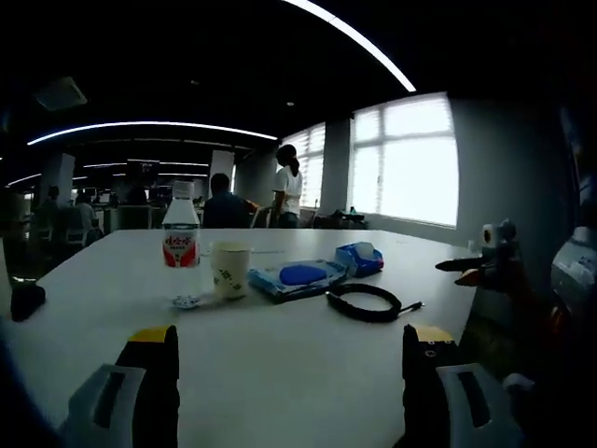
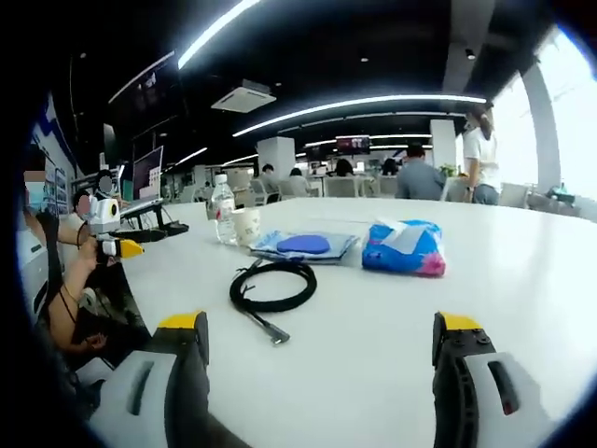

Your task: Arrange the tabletop items into an orderly group along one side of the table until the central work area is clear of visible clutter.

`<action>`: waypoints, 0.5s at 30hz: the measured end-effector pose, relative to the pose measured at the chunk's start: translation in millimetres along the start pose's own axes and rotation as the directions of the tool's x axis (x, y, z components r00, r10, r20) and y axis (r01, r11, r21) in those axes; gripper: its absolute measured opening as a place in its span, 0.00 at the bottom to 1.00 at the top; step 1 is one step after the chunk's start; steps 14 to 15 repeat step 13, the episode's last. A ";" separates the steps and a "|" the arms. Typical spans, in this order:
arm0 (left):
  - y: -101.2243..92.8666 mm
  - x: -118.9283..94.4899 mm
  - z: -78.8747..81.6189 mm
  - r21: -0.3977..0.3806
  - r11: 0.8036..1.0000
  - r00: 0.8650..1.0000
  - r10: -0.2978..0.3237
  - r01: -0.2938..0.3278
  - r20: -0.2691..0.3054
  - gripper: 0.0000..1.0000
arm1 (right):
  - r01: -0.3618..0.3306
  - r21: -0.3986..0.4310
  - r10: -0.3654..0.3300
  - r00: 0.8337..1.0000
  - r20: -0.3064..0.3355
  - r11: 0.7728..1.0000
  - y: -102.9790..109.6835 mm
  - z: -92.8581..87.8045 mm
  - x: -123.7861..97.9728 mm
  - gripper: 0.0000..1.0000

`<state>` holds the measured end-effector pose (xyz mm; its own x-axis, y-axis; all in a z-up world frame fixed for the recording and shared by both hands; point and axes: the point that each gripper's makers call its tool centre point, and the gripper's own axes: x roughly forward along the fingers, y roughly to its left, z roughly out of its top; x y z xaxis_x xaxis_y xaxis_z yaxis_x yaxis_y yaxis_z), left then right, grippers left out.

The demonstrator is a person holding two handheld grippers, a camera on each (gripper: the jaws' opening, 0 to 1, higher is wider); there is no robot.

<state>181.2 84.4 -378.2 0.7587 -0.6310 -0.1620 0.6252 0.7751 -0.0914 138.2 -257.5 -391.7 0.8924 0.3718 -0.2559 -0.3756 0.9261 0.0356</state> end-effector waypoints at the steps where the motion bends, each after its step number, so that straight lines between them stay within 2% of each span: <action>1: 0.3 0.1 0.2 -0.002 1.000 1.000 0.004 -0.004 0.001 1.00 | 0.001 0.002 -0.001 1.000 -0.002 1.000 -0.2 -0.4 -0.3 0.98; 4: 1.5 -1.5 4.0 0.016 0.999 0.999 0.029 -0.030 0.017 1.00 | 0.004 0.012 -0.004 1.000 0.012 1.000 0.7 1.6 -1.2 1.00; 7: 0.0 0.6 4.6 0.017 1.000 0.999 0.020 -0.020 0.028 1.00 | 0.004 0.015 -0.004 1.000 0.016 1.000 1.6 1.9 -0.3 1.00; 15: 0.6 3.0 -0.2 0.039 0.998 0.999 0.046 -0.046 0.003 1.00 | 0.026 -0.002 -0.026 1.000 -0.008 1.000 -2.1 -2.1 2.0 1.00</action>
